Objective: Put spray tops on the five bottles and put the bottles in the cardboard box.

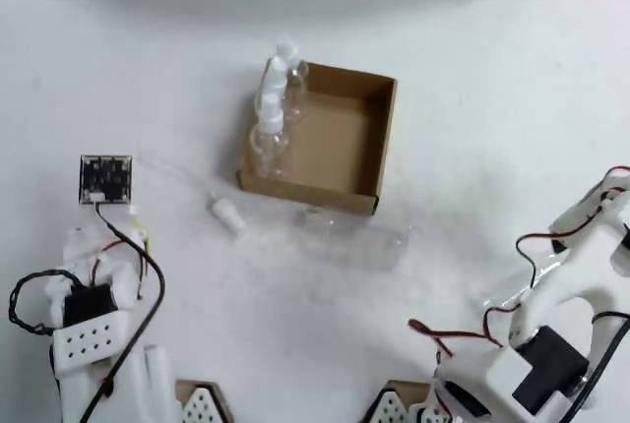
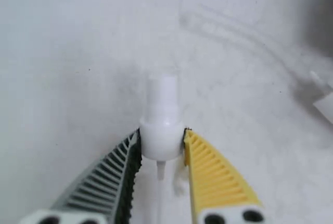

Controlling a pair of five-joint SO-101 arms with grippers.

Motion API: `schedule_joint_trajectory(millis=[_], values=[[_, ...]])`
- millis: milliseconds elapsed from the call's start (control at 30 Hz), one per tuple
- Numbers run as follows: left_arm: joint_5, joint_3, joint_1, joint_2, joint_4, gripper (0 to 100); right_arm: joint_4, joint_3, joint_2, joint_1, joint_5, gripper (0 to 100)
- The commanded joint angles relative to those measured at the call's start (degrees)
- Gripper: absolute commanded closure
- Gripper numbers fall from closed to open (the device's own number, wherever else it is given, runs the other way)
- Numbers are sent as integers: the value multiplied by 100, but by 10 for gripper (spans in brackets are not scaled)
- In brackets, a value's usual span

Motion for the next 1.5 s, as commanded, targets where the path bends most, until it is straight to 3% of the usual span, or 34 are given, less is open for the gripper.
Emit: schedule_joint_trajectory(millis=[0, 267, 433, 1067, 1367, 1467], values=[[-79, -26, 66, -119, -141, 979, -418, 158, -312, -66, -290, 832], [-88, 44, 66, -145, -167, 979, -752, 598, -259, -382, -334, 751], [-88, 44, 66, -145, -167, 979, -884, 712, -251, -347, -343, 784], [-88, 44, 66, -145, -158, 979, -1974, 1213, 409, -251, -624, 751], [-88, 44, 66, -145, -141, 979, -1851, 730, 919, -242, -545, 924], [-88, 53, 66, -145, -141, 979, -1640, 501, 875, -321, 97, 972]])
